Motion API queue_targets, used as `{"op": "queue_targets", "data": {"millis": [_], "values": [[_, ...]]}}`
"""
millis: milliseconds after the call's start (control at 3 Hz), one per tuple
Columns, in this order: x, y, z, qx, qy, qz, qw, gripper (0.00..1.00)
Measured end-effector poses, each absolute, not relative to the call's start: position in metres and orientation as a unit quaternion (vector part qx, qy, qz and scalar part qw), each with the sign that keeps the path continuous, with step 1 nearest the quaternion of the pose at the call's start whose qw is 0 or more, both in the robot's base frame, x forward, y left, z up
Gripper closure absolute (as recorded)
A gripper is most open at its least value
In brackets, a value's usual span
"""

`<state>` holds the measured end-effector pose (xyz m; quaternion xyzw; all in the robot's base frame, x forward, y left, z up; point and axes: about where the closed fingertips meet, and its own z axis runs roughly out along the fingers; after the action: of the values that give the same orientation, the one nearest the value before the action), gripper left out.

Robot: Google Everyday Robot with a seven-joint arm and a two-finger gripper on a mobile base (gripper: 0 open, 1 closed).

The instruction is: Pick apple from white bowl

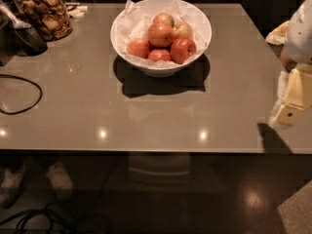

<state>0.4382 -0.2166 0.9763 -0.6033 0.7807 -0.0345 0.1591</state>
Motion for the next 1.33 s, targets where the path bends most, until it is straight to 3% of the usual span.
{"op": "queue_targets", "data": {"millis": [1000,1333], "values": [[0.443,-0.196,0.985,-0.610,0.772,-0.037,0.174,0.00],[0.458,-0.166,0.996,-0.610,0.771,-0.015,0.185,0.00]]}}
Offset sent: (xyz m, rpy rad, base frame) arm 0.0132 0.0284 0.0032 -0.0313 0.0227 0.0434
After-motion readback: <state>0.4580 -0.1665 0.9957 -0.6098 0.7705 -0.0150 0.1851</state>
